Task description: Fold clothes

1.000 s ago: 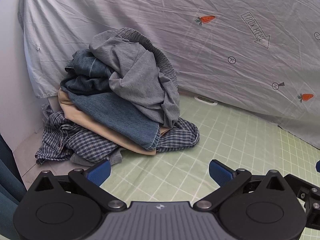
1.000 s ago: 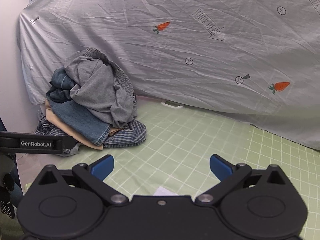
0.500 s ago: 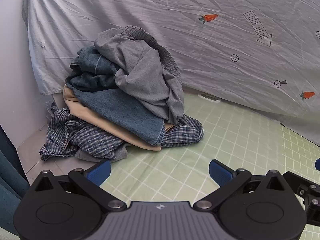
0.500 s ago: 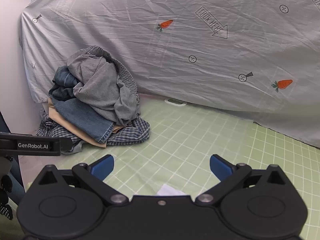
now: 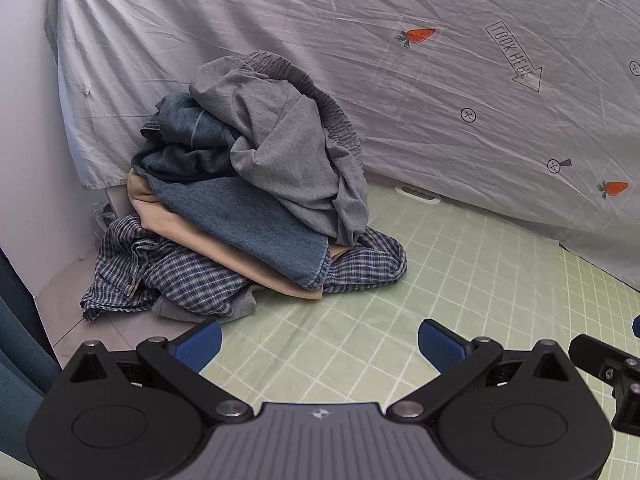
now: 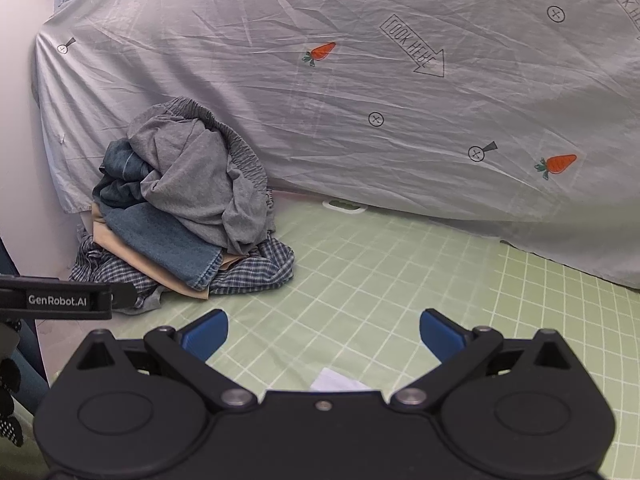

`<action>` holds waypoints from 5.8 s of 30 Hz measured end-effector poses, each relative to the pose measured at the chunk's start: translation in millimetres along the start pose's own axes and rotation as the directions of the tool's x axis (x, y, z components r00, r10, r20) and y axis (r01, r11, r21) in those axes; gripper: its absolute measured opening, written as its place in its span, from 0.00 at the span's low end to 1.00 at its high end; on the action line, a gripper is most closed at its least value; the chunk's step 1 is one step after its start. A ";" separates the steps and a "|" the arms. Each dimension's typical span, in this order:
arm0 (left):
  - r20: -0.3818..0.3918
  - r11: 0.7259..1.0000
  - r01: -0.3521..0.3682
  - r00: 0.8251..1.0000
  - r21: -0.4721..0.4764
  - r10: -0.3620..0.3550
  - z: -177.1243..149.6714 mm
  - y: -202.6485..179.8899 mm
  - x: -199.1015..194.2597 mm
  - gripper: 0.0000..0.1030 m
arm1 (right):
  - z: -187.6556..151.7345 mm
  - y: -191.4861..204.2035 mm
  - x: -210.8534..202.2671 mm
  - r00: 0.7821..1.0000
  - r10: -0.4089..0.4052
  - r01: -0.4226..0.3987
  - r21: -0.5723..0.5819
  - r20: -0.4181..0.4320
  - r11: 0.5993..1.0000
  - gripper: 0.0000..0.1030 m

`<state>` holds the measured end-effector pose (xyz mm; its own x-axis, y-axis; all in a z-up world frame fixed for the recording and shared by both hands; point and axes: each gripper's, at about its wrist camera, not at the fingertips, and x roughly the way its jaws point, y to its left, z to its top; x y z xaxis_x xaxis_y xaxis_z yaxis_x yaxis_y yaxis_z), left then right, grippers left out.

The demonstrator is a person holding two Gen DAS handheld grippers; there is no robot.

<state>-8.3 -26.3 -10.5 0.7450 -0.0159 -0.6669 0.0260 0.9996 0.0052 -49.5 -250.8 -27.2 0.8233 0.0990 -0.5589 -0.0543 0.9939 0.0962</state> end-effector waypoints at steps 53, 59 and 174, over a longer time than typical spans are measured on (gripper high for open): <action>0.209 0.062 0.257 0.885 -0.965 -0.416 85.0 178.4 235.5 0.68 | 33.2 -26.2 372.7 0.755 0.644 -0.053 0.990 0.124 -0.129 0.81; 0.118 0.111 0.178 0.905 -0.978 -0.409 87.9 177.7 225.9 0.24 | 67.1 -15.1 366.1 0.797 0.590 -0.180 0.983 0.129 0.028 0.01; -0.342 0.945 0.016 0.930 -0.326 -0.133 -5.6 -87.5 128.1 0.72 | -135.9 -386.7 -109.1 0.813 -0.465 0.579 0.406 -0.351 0.707 0.84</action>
<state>81.1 -115.6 -100.6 0.4619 -0.1406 -0.8757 -0.1807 0.9517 -0.2481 -195.2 -639.3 -115.4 0.4966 -0.3640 -0.7879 0.6676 0.7404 0.0787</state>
